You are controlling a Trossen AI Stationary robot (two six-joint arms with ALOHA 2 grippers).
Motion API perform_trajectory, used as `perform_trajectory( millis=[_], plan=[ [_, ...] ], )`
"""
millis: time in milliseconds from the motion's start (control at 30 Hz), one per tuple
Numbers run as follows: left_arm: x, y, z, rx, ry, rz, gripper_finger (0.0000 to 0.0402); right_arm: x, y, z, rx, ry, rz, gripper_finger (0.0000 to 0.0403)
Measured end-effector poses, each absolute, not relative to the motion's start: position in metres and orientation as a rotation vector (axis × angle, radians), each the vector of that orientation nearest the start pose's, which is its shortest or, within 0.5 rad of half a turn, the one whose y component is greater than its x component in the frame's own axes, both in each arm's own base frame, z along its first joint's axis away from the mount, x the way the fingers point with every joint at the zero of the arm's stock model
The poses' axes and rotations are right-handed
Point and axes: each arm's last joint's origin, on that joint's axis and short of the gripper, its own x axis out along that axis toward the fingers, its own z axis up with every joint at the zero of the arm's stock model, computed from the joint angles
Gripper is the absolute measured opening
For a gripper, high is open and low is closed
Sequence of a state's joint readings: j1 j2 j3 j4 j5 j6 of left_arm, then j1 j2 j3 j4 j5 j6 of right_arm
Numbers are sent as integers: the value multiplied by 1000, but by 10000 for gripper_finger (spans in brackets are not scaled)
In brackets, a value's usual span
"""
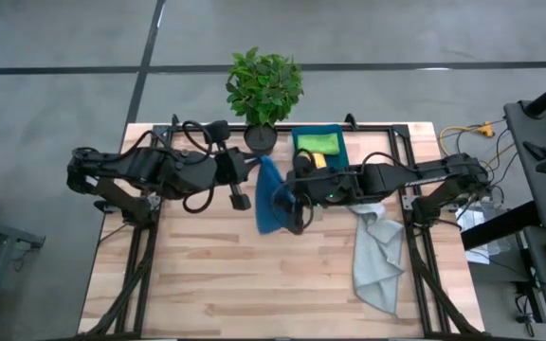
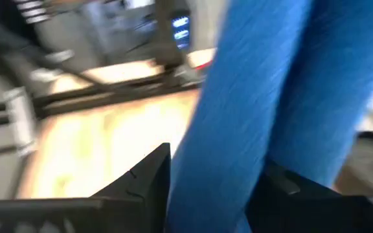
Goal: Fold microfiber towels
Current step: Fold the blue microfiber towel
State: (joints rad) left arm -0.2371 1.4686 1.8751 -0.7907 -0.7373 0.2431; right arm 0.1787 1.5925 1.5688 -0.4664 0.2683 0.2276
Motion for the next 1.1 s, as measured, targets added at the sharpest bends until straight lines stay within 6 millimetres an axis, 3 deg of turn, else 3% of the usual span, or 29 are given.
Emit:
perform_trajectory(
  millis=[167, 333, 633, 833, 967, 1100],
  plan=[
    [270, -45, 478, 490, 491, 432, 0, 352, 62, 375, 133, 507, 75, 121],
    [267, -45, 474, 510, 536, 424, 0, 351, 65, 375, 148, 518, 176, 96],
    [267, -45, 474, 508, 532, 425, 0, 362, 56, 359, 243, 530, 74, 71],
    [267, -45, 474, 499, 533, 427, 0, 363, 53, 358, 279, 522, -19, 90],
    [267, -41, 475, 335, 496, 490, 0, 362, 53, 359, 318, 530, -33, 120],
    [260, -27, 468, 57, 528, 612, 0, 361, 53, 358, 331, 545, -39, 149]
  ],
)
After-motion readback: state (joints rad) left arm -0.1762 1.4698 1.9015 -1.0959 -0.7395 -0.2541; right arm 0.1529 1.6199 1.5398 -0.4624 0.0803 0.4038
